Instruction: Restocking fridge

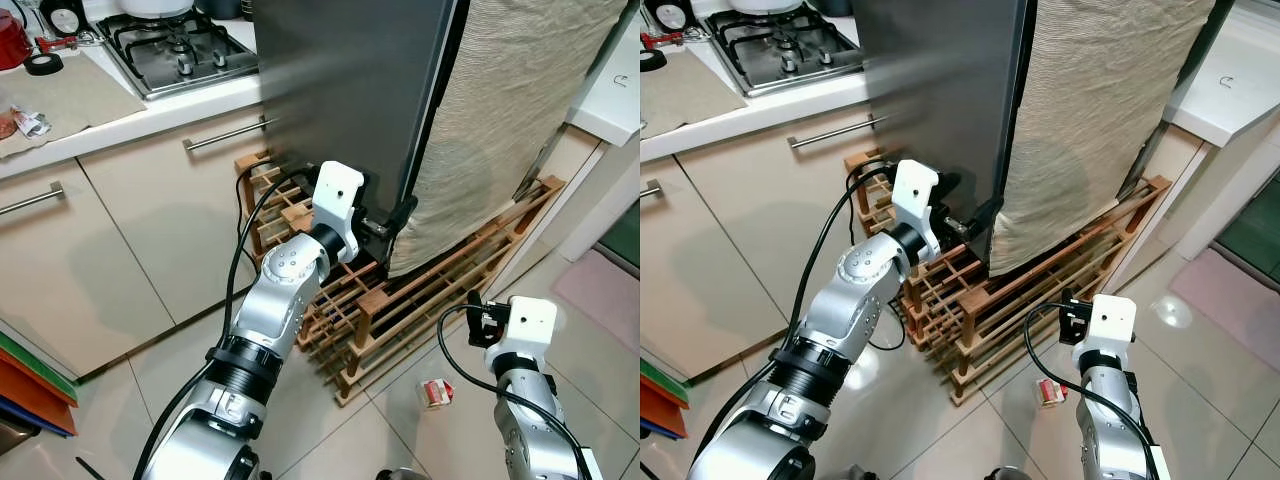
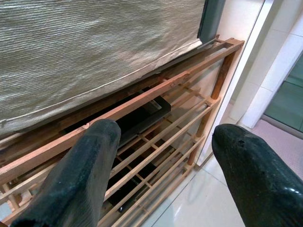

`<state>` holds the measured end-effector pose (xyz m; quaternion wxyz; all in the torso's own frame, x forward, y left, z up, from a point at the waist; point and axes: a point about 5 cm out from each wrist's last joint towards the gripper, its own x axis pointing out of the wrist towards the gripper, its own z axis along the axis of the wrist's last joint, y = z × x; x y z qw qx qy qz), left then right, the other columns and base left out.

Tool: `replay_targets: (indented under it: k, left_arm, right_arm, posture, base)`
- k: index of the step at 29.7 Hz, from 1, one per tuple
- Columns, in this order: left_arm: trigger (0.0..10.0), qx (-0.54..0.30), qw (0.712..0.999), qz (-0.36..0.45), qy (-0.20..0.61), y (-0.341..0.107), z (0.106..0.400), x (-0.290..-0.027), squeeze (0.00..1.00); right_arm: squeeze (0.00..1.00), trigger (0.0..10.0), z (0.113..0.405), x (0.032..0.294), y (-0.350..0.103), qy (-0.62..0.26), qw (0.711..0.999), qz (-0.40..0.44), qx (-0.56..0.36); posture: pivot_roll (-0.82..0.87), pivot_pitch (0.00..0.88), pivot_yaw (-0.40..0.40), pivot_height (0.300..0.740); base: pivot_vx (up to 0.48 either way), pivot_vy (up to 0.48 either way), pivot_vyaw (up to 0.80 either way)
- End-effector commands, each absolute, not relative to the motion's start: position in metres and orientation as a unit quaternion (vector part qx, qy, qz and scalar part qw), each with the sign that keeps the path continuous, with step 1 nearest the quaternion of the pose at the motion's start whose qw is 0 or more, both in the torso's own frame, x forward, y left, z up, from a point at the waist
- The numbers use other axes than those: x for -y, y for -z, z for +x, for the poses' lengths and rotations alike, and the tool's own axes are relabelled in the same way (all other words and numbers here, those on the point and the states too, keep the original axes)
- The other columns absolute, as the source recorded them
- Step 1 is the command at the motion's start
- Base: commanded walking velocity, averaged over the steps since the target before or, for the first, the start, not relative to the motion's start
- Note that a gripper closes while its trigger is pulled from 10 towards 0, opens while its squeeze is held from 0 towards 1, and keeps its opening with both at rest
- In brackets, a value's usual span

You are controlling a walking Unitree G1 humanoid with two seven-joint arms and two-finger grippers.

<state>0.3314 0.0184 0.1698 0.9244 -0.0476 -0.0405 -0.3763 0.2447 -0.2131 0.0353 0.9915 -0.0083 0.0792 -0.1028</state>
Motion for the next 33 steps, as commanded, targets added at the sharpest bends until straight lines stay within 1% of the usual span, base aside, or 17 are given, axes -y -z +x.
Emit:
replay_targets:
  k: [1,7,12,23,33]
  left_arm:
    - [10.0,0.058,0.915,-0.045,0.396,-0.183,0.330,-0.011,0.00]
    - [10.0,0.061,0.905,-0.047,0.418,-0.191,0.328,0.002,0.00]
    - [10.0,0.056,0.907,-0.039,0.416,-0.190,0.330,0.011,0.00]
    - [10.0,0.045,0.909,-0.031,0.414,-0.188,0.338,0.021,0.00]
    - [10.0,0.031,0.902,-0.033,0.430,-0.183,0.337,0.033,0.00]
  right_arm:
    - [0.00,10.0,0.244,0.213,-0.032,0.100,0.991,-0.003,-0.089]
    - [0.00,10.0,0.245,0.214,-0.031,0.095,0.991,-0.004,-0.093]
    - [0.00,10.0,0.245,0.213,-0.031,0.094,0.991,-0.005,-0.094]
    - [0.00,10.0,0.245,0.212,-0.030,0.093,0.991,-0.003,-0.094]
    - [0.00,10.0,0.244,0.210,-0.028,0.092,0.991,0.000,-0.095]
  posture:
    - [0.02,0.000,-0.008,0.740]
    - [0.02,0.000,-0.007,0.740]
    - [0.02,0.000,-0.004,0.740]
    - [0.01,0.000,0.005,0.740]
    - [0.00,0.007,0.017,0.740]
  base:
    - [0.000,0.000,0.00]
    - [0.000,0.000,0.00]
    - [0.000,0.000,0.00]
    - [0.000,0.000,0.00]
    - [0.000,0.000,0.00]
